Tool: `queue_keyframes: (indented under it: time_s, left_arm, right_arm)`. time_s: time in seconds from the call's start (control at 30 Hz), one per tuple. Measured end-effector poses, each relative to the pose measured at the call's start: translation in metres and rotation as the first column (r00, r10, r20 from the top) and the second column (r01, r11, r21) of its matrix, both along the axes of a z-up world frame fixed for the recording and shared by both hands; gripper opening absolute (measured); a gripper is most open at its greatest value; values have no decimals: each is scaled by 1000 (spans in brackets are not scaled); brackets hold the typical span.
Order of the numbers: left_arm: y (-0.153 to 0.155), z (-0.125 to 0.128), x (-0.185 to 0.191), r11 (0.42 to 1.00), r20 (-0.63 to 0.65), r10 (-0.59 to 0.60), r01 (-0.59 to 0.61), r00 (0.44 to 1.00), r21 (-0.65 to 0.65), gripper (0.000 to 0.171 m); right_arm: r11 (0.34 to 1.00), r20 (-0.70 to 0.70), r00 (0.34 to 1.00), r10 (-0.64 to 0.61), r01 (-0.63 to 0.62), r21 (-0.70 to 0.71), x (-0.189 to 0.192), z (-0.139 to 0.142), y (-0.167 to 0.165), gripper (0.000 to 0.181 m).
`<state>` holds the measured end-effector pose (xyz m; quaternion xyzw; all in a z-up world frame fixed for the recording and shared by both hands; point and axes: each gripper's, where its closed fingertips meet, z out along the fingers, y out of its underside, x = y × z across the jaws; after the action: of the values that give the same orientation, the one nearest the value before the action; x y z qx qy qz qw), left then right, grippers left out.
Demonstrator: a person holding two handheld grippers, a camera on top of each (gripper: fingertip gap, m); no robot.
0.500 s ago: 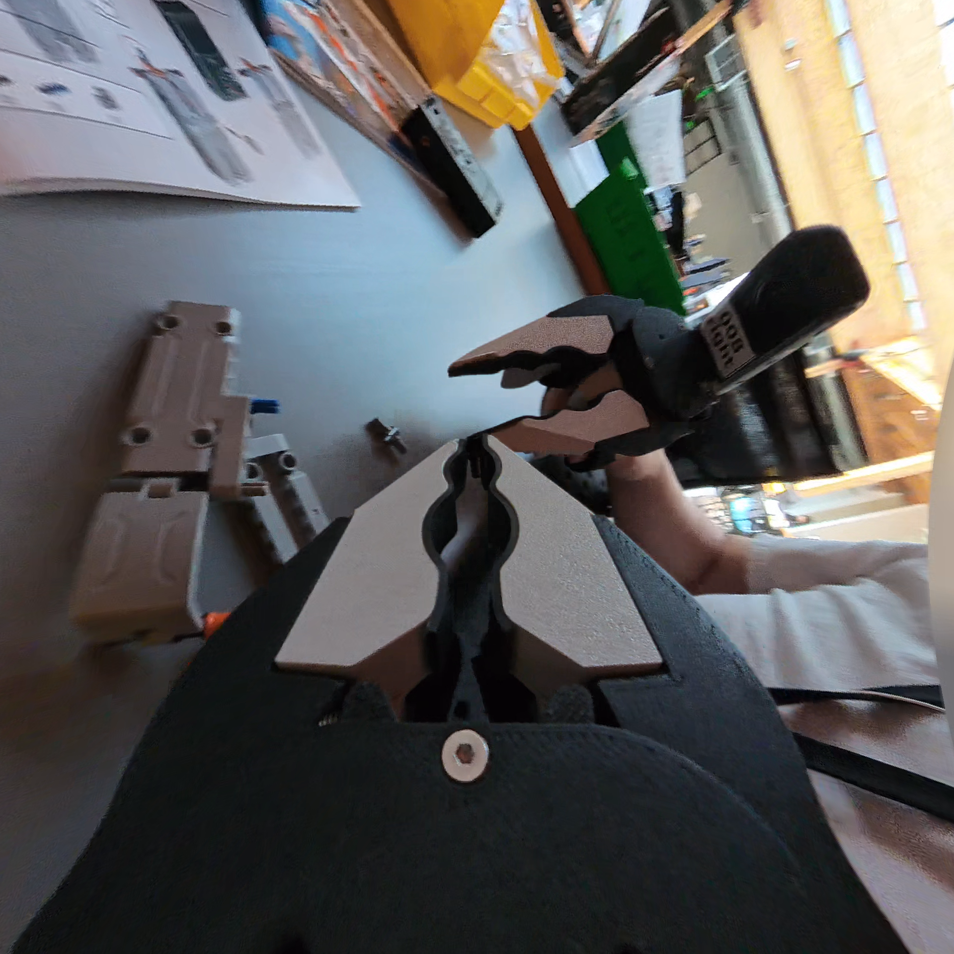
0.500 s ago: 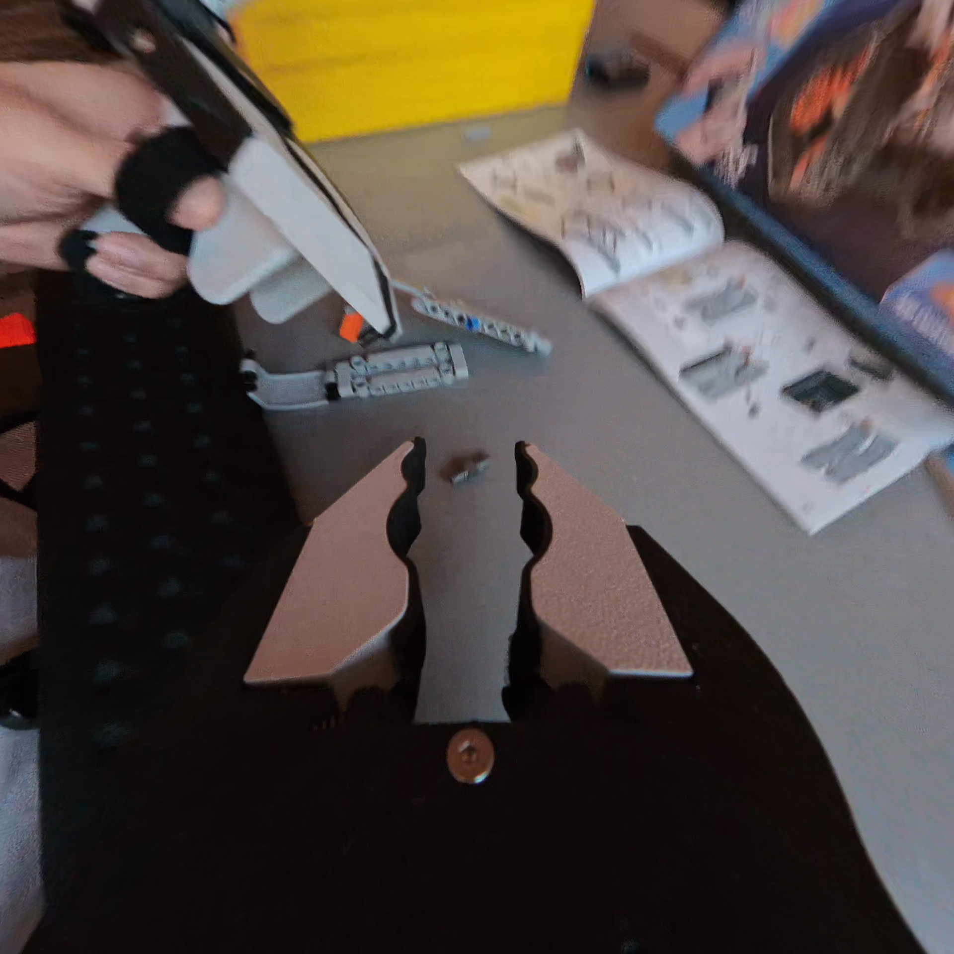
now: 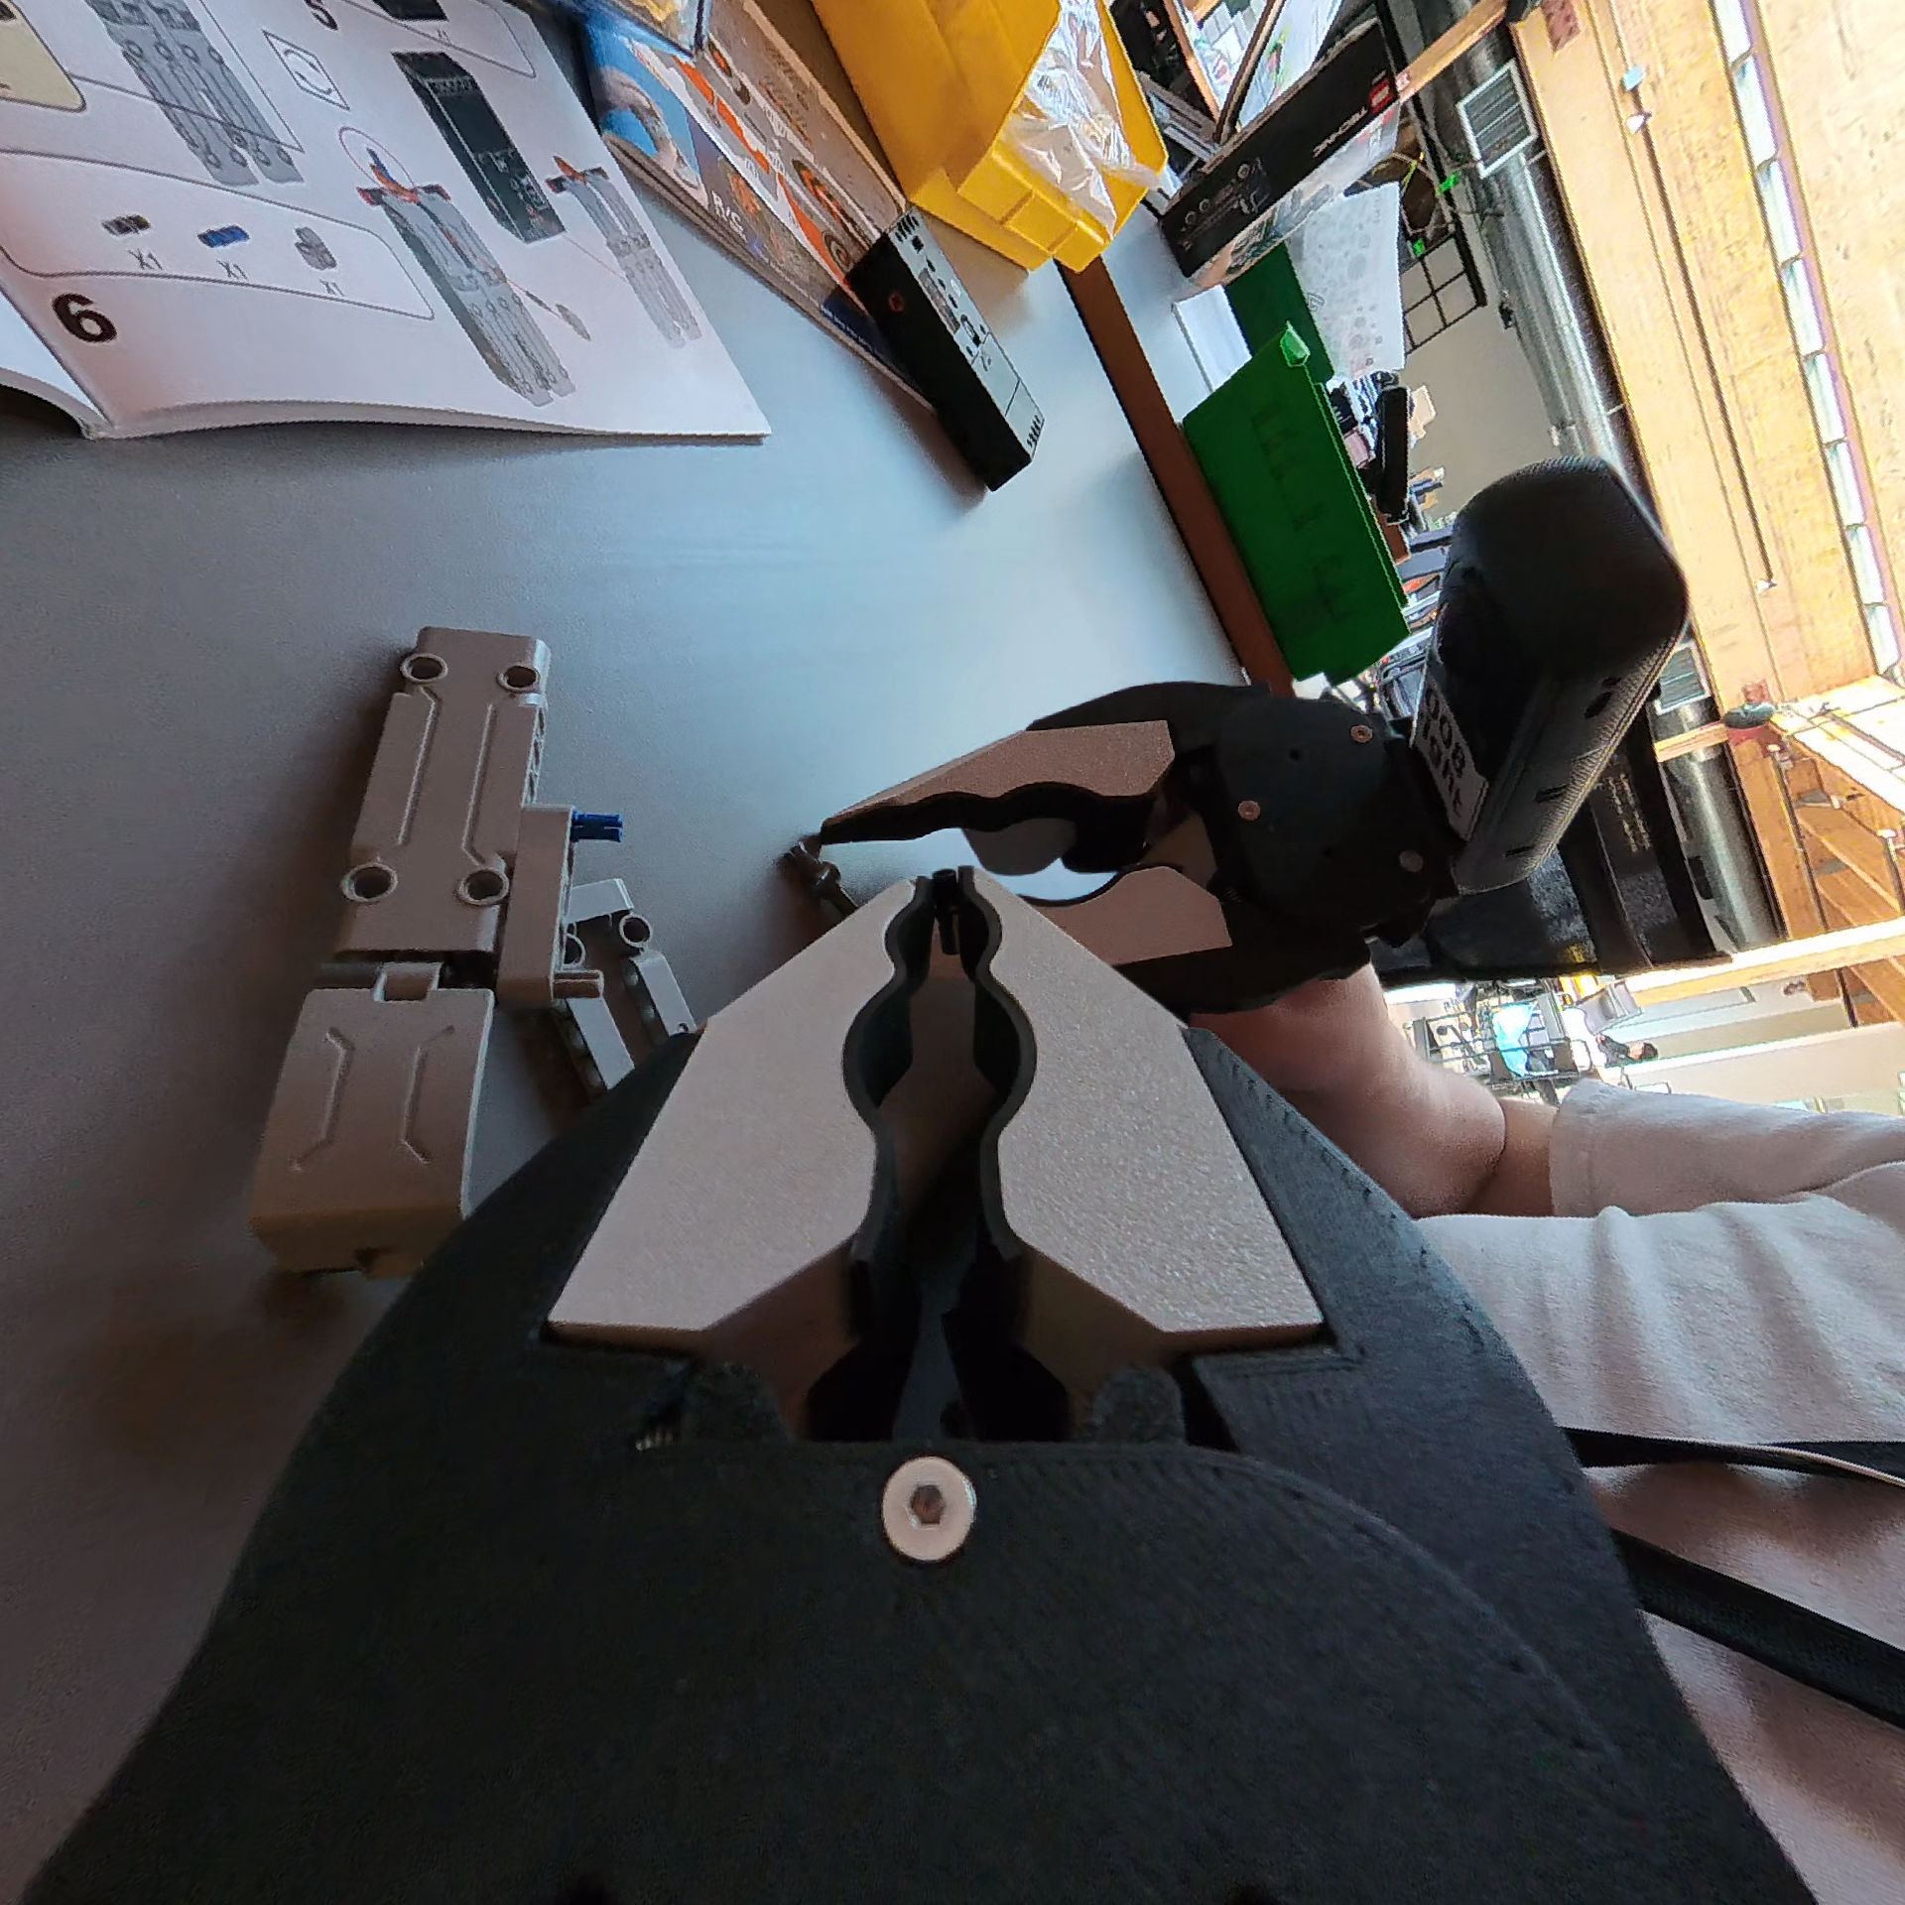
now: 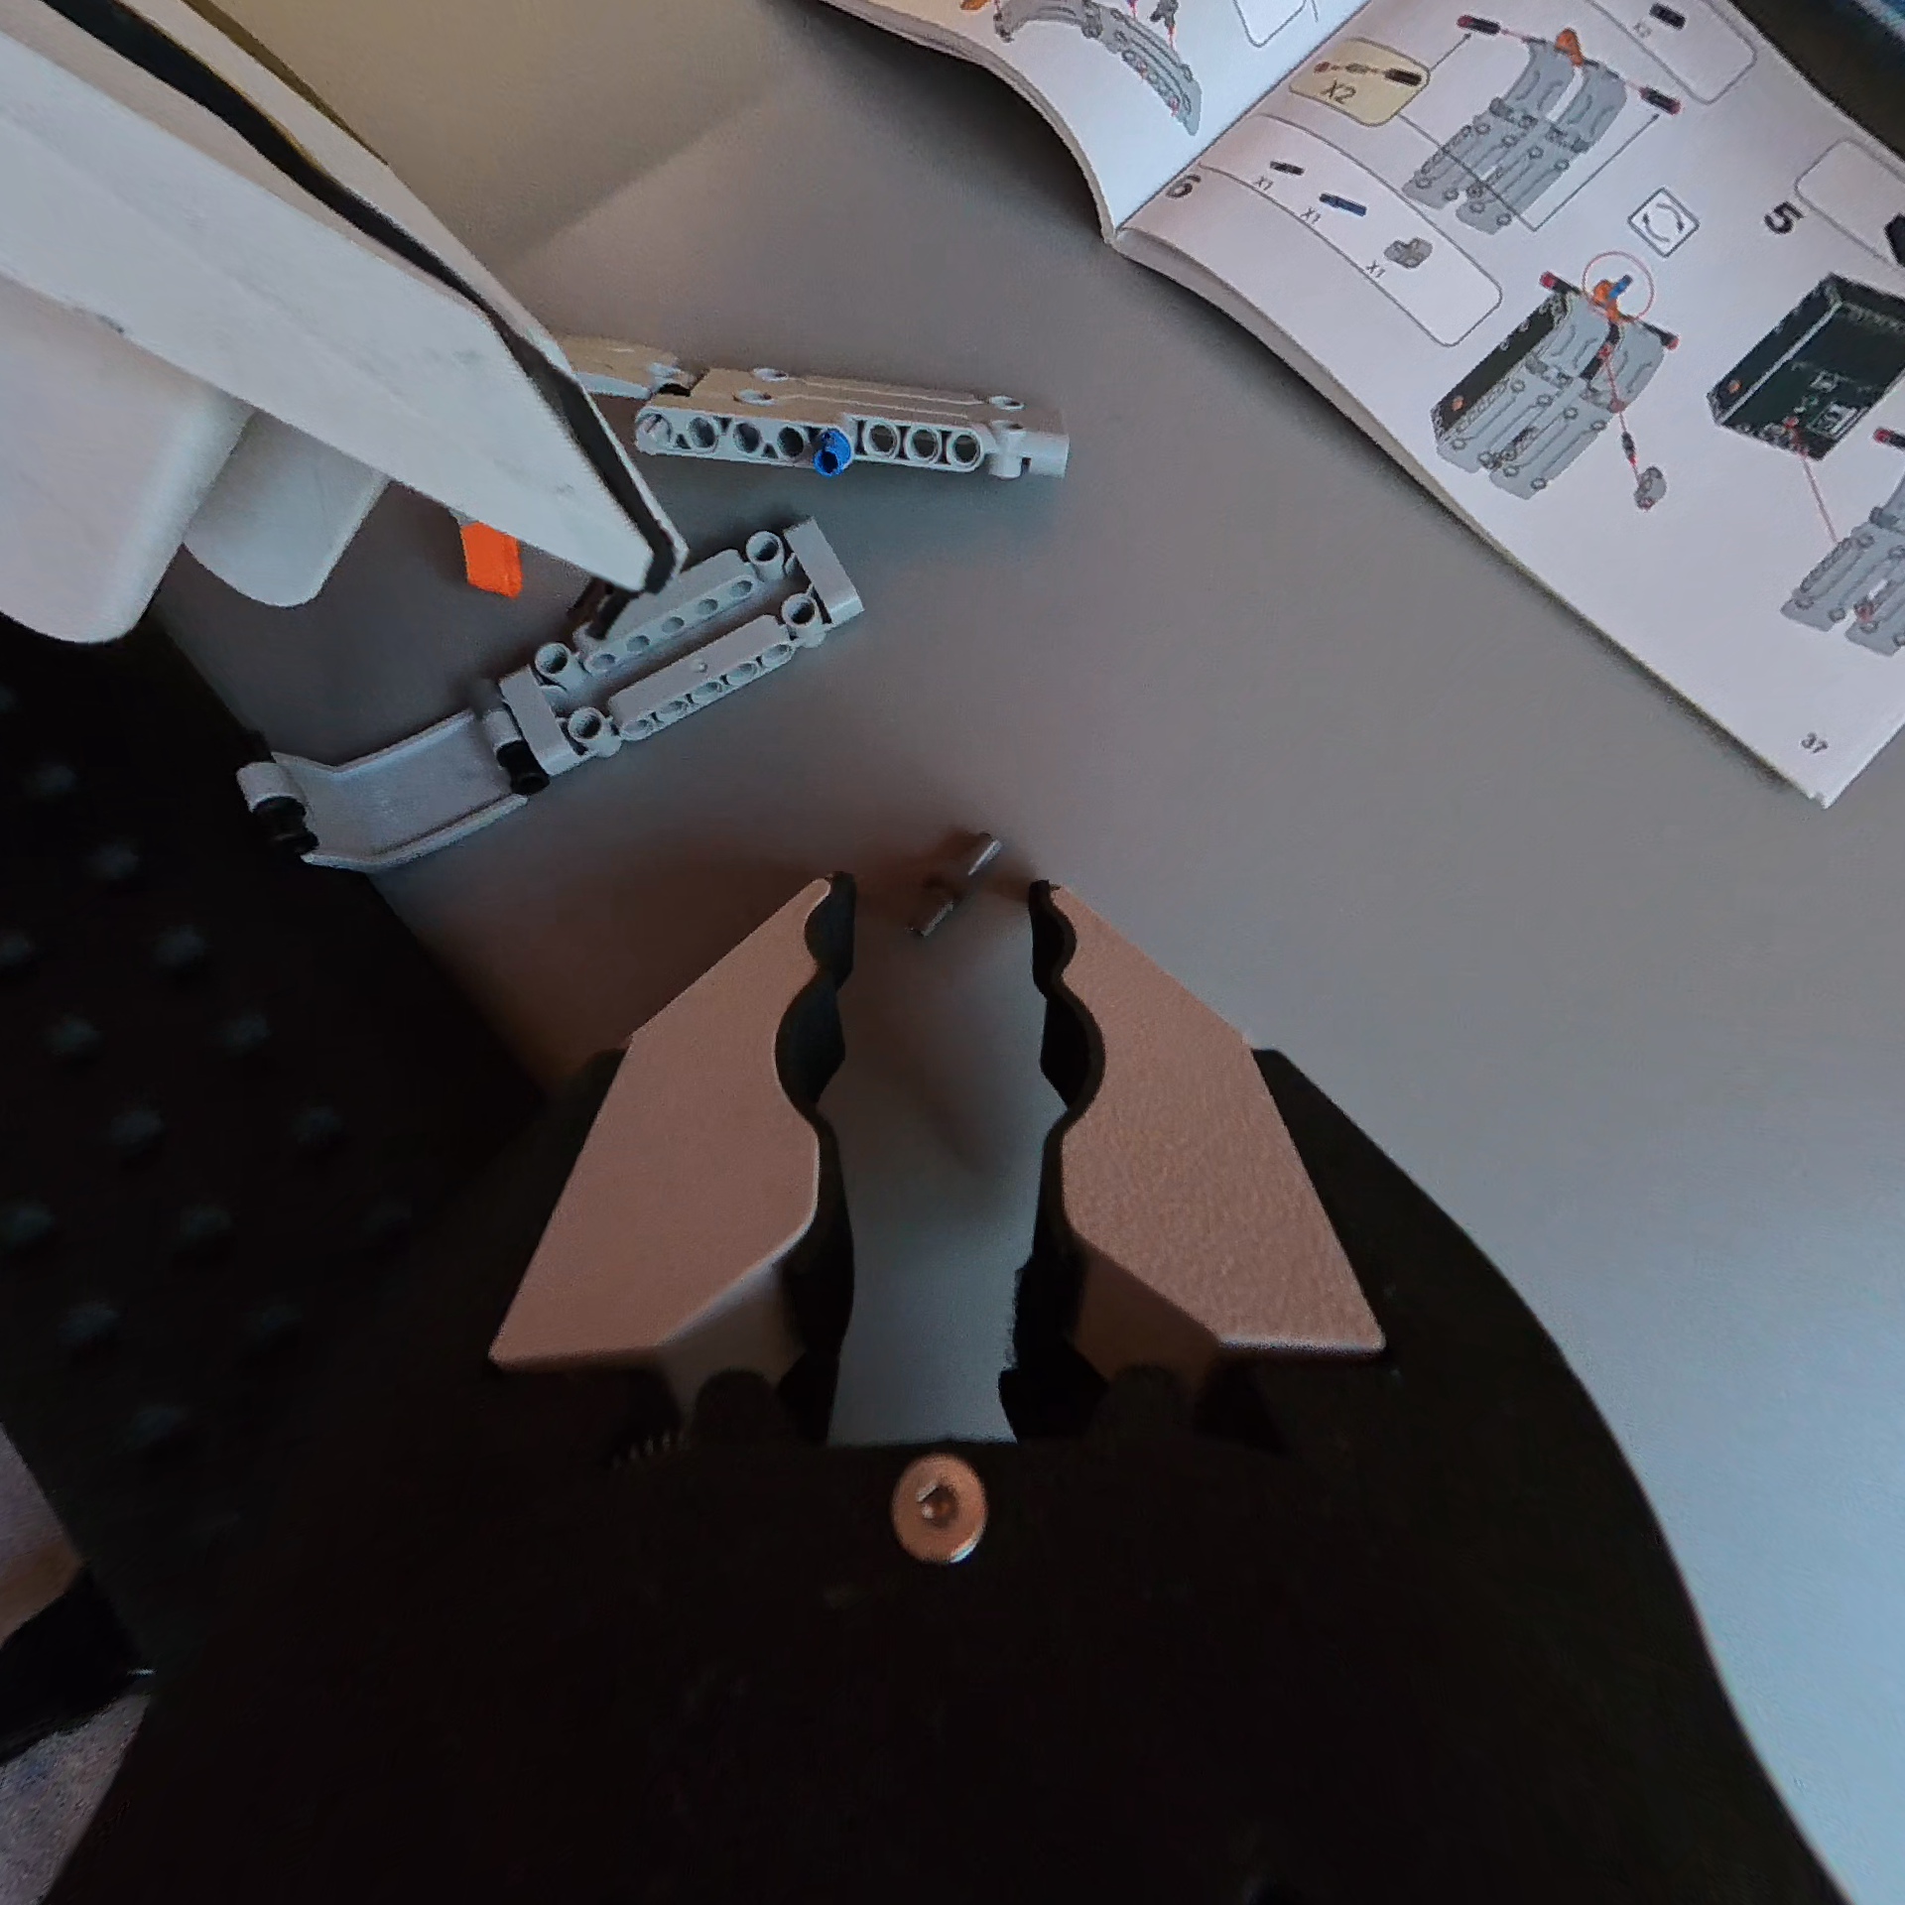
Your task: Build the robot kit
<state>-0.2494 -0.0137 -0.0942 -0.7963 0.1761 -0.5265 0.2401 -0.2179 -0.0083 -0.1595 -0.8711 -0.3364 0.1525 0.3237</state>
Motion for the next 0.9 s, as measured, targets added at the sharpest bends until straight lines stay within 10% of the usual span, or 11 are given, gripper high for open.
queue_keyframes:
  time_s: [0.5, 0.6, 0.67, 0.73, 0.9]
  left_arm:
    - [-13, 13, -7, 995, 14, -87, 86, 996, 41, 2]
    - [-13, 15, -13, 996, 22, -79, 78, 997, 48, 2]
    - [-14, 21, -16, 995, 58, -78, 75, 995, 60, 2]
    - [-16, 28, -17, 994, 94, -87, 80, 992, 78, 2]
    - [-11, 36, -10, 984, 65, -78, 66, 995, 163, 2]
  right_arm:
    - [995, 145, 984, -100, 99, 14, -5, -4, 3, 8]
    - [994, -33, 996, -79, 76, -77, -12, -2, 3, 6]
    - [962, -478, 870, -123, -14, -274, -33, 32, -7, 6]
    - [907, -786, 558, -267, -131, -401, -32, 78, -2, 5]
    - [807, -871, 304, -386, -345, -479, -31, 99, -10, 5]
